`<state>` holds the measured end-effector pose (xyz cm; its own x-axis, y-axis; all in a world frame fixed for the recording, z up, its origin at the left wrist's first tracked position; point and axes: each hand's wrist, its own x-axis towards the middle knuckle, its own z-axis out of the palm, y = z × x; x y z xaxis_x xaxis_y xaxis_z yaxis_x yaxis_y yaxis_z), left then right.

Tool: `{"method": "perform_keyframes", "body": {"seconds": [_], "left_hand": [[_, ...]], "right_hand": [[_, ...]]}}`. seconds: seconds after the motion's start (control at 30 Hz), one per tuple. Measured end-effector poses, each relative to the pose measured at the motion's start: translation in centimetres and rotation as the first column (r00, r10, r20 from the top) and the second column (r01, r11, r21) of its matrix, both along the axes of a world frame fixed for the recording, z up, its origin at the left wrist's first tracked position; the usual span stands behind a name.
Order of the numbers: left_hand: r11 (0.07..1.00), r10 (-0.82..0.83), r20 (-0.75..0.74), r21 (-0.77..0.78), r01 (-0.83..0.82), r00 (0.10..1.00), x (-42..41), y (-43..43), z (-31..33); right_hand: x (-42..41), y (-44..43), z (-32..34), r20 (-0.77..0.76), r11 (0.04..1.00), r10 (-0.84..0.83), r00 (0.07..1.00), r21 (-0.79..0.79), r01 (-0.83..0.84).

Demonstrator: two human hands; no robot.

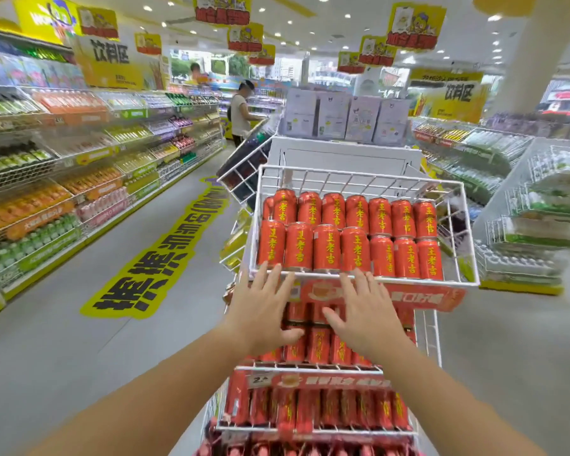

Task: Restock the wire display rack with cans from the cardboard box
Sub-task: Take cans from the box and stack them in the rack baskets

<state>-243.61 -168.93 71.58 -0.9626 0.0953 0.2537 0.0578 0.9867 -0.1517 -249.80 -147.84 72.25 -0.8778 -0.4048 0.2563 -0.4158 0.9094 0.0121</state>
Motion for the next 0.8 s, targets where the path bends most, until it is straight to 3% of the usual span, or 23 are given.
{"method": "perform_keyframes", "body": {"seconds": [0.27,0.57,0.8], "left_hand": [[0.997,-0.053,0.13,0.066,0.044,0.99,5.3,-1.0,-8.4],[0.997,-0.003,0.319,0.073,-0.021,0.948,8.3,-0.6,-22.2],[0.988,0.076,0.557,0.07,-0.139,0.827,12.6,0.3,-36.9]], "right_hand": [[6.3,-0.4,-9.1,0.107,0.998,-0.019,0.994,0.065,0.012],[9.0,0.8,-22.5,0.323,0.982,-0.017,0.946,0.183,-0.045],[11.2,2.8,-37.3,0.526,0.959,-0.001,0.85,0.241,-0.148]]}}
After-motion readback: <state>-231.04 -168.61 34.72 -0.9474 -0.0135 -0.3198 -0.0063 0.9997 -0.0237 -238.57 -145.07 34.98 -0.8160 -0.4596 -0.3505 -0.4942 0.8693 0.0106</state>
